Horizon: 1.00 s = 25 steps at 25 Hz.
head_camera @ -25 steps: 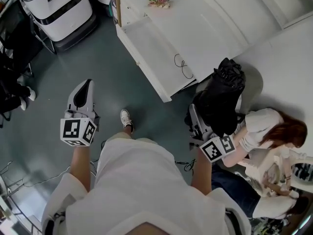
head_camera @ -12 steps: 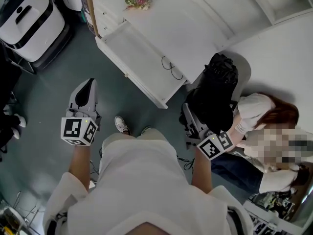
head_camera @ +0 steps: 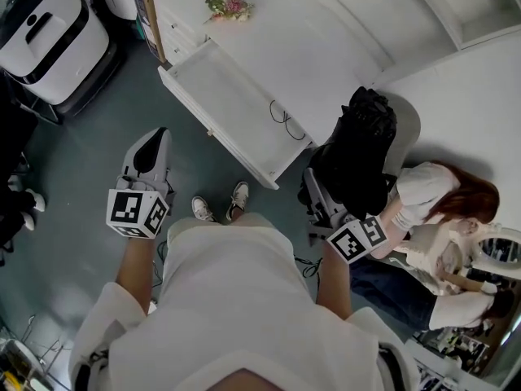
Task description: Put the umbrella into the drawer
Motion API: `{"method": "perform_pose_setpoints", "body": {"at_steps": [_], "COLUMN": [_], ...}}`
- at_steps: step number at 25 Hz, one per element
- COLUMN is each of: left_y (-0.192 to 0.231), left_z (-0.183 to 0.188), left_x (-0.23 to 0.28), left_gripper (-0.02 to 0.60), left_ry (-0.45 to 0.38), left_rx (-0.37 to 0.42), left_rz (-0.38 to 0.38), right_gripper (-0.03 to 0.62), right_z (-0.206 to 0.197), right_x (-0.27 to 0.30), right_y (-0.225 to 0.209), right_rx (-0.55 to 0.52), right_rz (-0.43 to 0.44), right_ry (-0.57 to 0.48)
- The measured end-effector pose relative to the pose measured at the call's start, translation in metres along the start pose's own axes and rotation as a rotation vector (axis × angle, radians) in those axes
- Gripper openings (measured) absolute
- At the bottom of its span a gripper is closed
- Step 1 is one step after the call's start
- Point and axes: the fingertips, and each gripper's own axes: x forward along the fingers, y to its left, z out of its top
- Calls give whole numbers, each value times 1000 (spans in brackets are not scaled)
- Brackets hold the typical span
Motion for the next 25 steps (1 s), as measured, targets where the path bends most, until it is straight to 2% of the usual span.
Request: {"method": "perform_pose_setpoints", "body": {"at_steps": [8,11,19,25], "left_y": [8,1,8,-3], "left_z": [18,21,18,15], "left_x": [12,21,35,34], "left_gripper": [14,14,14,14], "left_ry": [-7,-3,6,21], "left_rx": [32,60,45,34], "left_rz": [85,86,113,133], "right_gripper": [241,242,242,242], "right_z": [12,15,-11,-23], "right_x": [29,39,76,95], "right_y": [-21,-32,-56,-66], "right_rx": [4,-1,-32,-49], "right_rz": [74,81,69,112], "right_ry": [14,22,120,186]}}
